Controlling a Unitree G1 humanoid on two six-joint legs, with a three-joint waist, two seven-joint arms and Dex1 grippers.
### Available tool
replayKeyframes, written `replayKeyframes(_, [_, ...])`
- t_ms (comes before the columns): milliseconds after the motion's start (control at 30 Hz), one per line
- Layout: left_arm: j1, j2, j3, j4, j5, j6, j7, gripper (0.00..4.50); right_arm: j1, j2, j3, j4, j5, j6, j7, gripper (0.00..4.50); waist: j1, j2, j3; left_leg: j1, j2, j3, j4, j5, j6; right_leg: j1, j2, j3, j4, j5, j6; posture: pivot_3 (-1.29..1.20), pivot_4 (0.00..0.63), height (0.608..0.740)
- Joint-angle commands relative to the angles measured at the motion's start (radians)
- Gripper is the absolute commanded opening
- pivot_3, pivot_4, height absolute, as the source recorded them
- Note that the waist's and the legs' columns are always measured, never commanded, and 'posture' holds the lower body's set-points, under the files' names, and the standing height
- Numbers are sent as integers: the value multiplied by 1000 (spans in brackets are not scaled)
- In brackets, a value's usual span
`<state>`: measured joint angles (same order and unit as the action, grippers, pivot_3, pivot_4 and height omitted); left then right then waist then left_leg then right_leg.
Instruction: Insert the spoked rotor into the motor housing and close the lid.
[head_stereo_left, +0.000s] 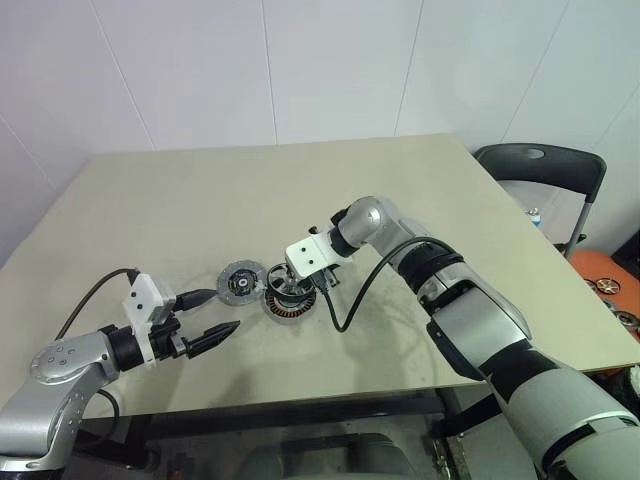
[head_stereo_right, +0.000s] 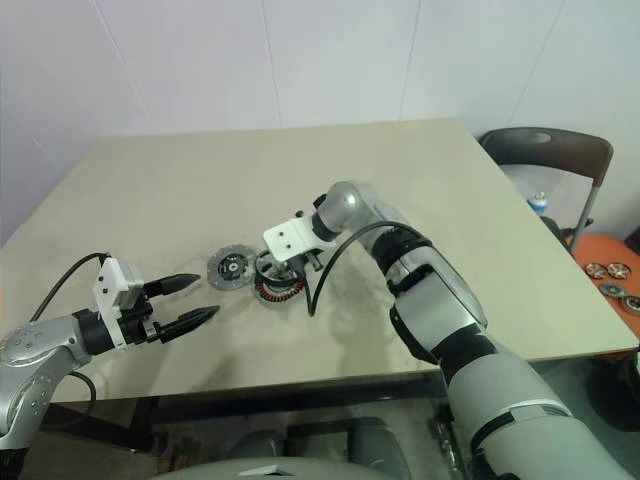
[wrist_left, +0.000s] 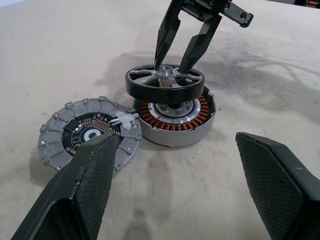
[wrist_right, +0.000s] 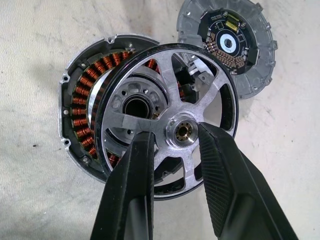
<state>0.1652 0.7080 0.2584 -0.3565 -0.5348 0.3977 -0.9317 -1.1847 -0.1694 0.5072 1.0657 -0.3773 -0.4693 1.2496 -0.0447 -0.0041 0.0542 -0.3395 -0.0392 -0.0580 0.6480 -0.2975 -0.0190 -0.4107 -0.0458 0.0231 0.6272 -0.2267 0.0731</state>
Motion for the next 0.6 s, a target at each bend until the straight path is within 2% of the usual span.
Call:
replayKeyframes(33, [-7,4,14,-17,-7,-13,3,4016,-7,-2,3,-7,-1,-10,5,956,0,0,0,0,0,0,0,0,0,0,0,0,0,0,0,0,0,740])
replayKeyframes(367, [-3,4,17,-20,-8,-8,6,4016,13,-22,13,-20,-7,-12,59,956,0,0,0,1,0,0,0,0,0,1,0,0,0,0,0,0,0,740])
replayKeyframes(600, [-11,3,12,-12,-4,-12,5,4016,5,-20,10,-11,-15,-9,36,956,0,0,0,1,0,0,0,0,0,1,0,0,0,0,0,0,0,740])
